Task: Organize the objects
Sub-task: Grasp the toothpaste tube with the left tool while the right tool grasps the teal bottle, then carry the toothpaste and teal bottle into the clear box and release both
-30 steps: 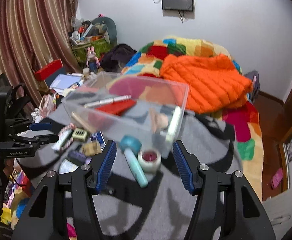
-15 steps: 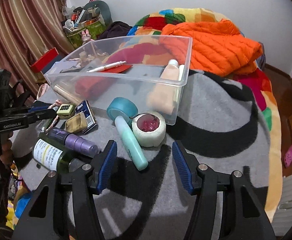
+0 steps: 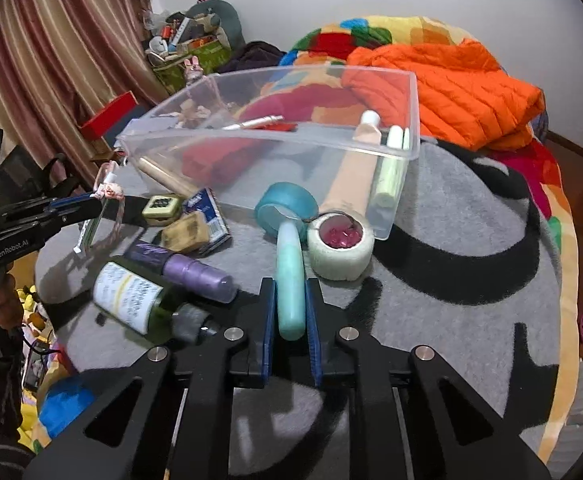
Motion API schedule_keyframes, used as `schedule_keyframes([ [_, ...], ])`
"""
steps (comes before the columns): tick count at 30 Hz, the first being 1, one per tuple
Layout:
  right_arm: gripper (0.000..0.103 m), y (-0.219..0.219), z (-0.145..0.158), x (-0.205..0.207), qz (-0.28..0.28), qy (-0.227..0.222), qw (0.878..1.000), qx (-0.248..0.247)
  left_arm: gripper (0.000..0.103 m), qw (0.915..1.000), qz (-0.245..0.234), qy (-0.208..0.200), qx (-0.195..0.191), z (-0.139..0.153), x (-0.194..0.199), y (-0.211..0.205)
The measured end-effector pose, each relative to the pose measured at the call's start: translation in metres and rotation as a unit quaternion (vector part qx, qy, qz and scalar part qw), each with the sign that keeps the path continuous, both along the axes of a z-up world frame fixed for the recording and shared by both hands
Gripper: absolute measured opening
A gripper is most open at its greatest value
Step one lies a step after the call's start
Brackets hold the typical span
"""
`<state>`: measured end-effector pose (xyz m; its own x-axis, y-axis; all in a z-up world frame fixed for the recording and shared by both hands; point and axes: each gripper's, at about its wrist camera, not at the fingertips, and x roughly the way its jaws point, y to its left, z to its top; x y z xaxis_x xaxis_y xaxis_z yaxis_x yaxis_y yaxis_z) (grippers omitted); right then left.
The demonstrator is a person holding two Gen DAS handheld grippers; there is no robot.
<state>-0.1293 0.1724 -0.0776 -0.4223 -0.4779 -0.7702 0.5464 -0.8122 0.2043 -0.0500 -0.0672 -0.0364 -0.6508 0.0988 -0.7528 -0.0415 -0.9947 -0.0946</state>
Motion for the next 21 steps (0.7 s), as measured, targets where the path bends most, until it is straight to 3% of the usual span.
schedule_keyframes([
  [7, 0.013, 0.001, 0.015, 0.013, 0.008, 0.013, 1.000, -0.020, 0.016, 0.9997, -0.020, 0.015, -0.004, 0.012, 0.005, 0.009],
  [15, 0.013, 0.004, 0.023, 0.024, 0.009, 0.019, 0.999, -0.032, 0.016, 0.9962, -0.072, -0.050, -0.003, -0.020, 0.012, 0.027],
  [21, 0.013, 0.007, 0.024, 0.028, 0.004, 0.024, 0.999, -0.030, 0.029, 0.9964, -0.068, -0.046, 0.019, -0.020, 0.024, 0.024],
])
